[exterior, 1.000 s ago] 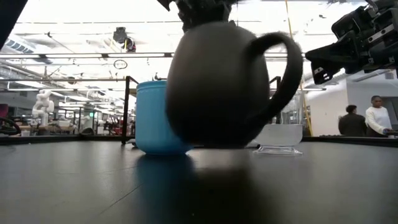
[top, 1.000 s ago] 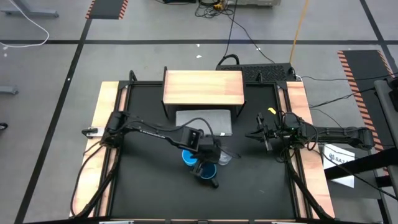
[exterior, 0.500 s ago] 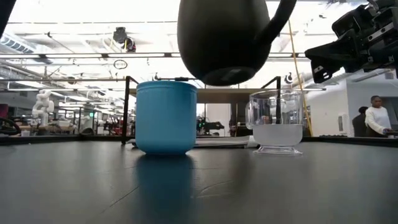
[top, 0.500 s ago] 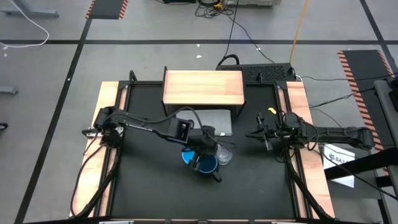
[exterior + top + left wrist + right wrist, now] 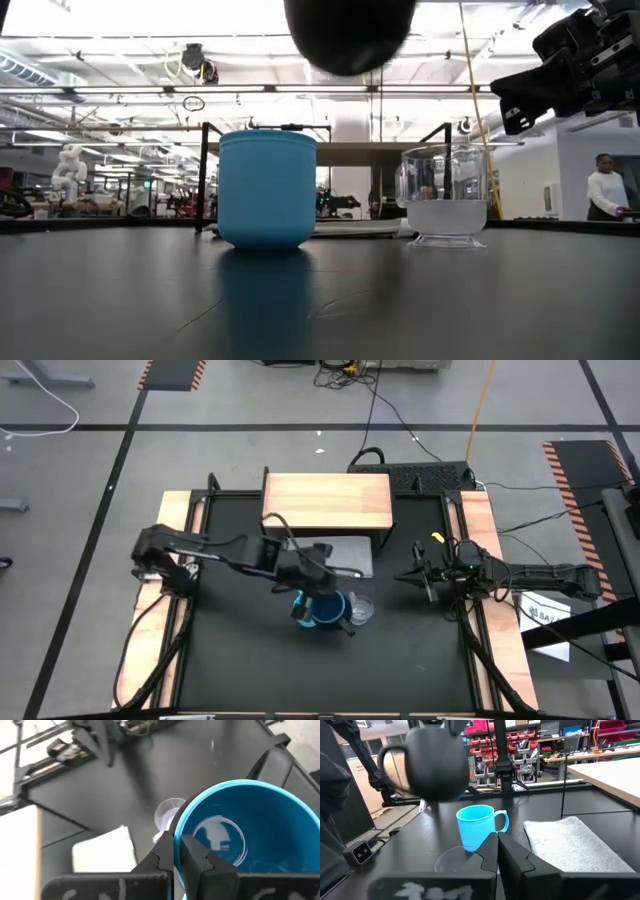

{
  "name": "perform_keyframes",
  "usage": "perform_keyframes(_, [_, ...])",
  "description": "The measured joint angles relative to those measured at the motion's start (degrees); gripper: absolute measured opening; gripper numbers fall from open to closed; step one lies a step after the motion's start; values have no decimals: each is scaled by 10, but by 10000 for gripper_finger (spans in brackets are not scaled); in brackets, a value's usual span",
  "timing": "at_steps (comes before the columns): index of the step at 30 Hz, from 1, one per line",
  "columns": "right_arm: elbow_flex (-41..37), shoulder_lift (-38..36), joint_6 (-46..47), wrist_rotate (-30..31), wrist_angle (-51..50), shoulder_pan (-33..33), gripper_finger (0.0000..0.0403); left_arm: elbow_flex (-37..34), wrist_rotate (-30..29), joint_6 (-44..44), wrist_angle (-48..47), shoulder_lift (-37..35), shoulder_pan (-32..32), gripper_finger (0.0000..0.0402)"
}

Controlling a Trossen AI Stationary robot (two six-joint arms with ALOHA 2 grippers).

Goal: Stack small to large cups/mugs on shelf
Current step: Put the black mug on the shelf

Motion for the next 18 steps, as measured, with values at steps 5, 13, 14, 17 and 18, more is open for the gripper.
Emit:
perform_keyframes(5, [0,1,-5,0,-1,0,0,0,-39,-4,-43,-47,8,9])
perform_keyframes(13, [0,1,-6,0,0,0,0,0,-100,-18,-101,-102,8,9])
perform_keyframes(14, [0,1,-6,0,0,0,0,0,-100,-19,-108,-108,10,9])
perform_keyframes(17, [0,1,-6,0,0,0,0,0,-104,-24,-123,-122,19,9])
perform_keyframes(18, [0,1,-6,0,0,0,0,0,-109,-27,-124,-130,22,9])
